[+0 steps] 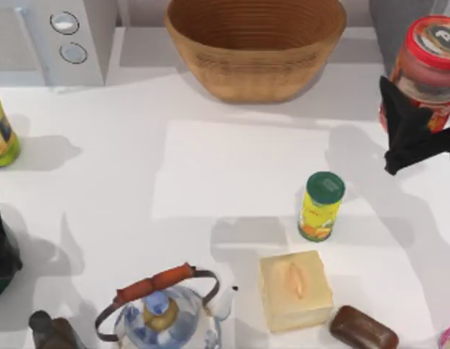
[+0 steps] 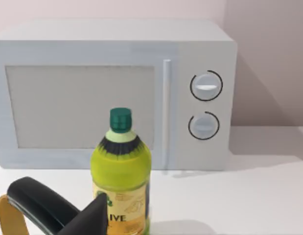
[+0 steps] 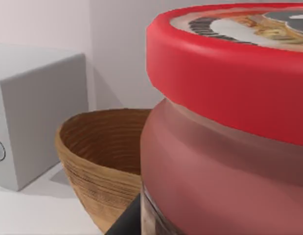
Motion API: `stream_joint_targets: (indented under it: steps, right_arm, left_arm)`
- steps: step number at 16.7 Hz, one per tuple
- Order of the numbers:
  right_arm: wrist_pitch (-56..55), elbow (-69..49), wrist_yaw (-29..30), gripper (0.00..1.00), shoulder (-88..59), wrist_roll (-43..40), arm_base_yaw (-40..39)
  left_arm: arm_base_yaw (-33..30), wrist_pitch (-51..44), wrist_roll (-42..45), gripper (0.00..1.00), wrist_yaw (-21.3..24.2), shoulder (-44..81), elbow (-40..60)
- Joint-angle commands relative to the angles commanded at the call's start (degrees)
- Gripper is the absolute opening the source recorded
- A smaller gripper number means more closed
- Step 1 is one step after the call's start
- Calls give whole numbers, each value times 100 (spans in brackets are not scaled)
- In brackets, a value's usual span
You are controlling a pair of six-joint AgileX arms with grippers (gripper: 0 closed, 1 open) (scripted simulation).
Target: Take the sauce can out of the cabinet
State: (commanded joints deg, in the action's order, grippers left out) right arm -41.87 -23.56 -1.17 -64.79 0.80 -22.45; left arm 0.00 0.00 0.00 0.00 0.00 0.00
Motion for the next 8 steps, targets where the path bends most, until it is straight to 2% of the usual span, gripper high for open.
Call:
stream_joint_targets:
  steps: [8]
  right_arm:
    - [-2599,-1438,-47,0,-4215,-1,-1374]
  left_arm:
    - [0,0,0,100,0,0,0]
